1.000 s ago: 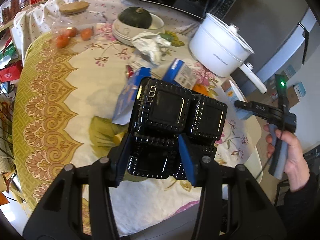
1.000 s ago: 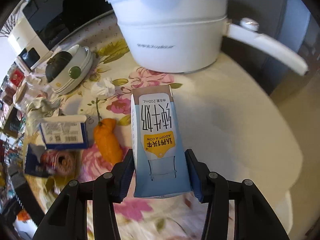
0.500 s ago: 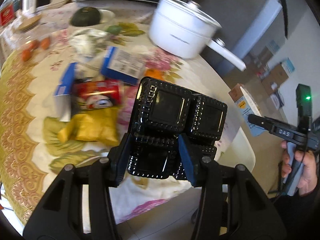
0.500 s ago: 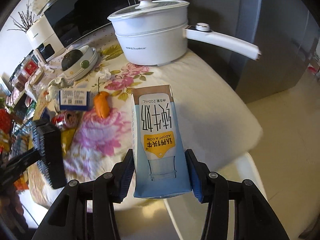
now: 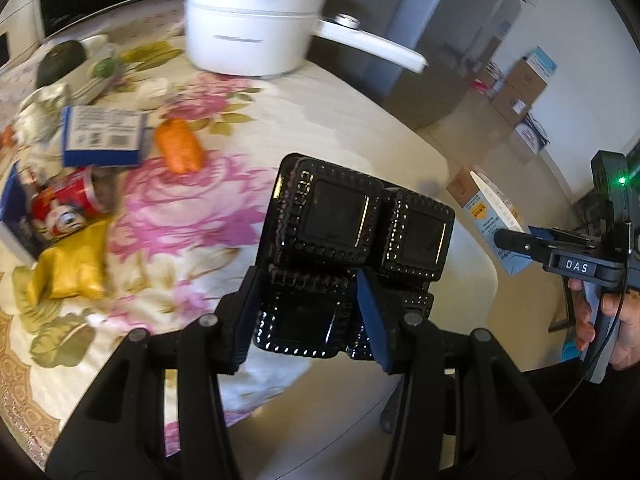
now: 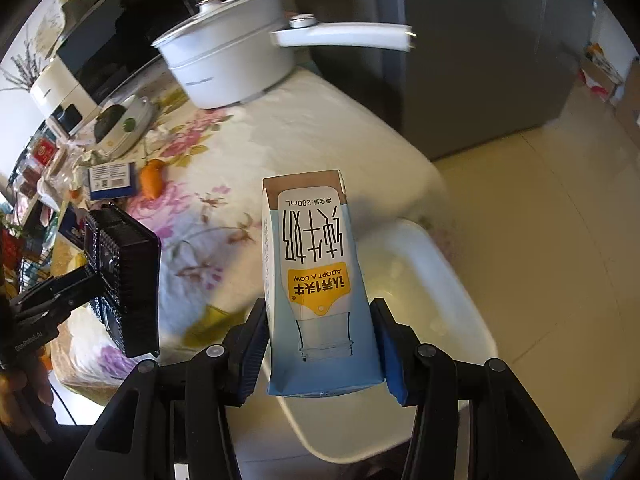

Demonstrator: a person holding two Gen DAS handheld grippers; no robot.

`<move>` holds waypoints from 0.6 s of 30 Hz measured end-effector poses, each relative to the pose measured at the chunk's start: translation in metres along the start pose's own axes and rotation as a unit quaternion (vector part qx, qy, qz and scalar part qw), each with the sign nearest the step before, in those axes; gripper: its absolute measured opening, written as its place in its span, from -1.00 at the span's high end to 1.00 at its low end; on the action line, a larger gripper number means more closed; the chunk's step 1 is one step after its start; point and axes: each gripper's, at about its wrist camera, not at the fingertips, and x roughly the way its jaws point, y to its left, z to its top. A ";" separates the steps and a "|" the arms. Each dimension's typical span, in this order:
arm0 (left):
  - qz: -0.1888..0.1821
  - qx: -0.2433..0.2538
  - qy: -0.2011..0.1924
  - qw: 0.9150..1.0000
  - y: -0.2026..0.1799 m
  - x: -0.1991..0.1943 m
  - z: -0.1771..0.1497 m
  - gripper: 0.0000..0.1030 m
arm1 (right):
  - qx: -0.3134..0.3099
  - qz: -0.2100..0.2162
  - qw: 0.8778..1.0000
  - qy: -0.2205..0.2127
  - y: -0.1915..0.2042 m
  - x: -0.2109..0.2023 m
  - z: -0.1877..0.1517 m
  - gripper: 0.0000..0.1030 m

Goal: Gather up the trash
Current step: 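Carry both items to the white bin and open the left gripper to drop the tray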

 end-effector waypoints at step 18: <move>-0.032 0.103 0.050 0.993 -0.106 0.077 -0.010 0.02 | 0.053 -0.038 0.997 0.029 -0.084 0.000 -0.038 0.00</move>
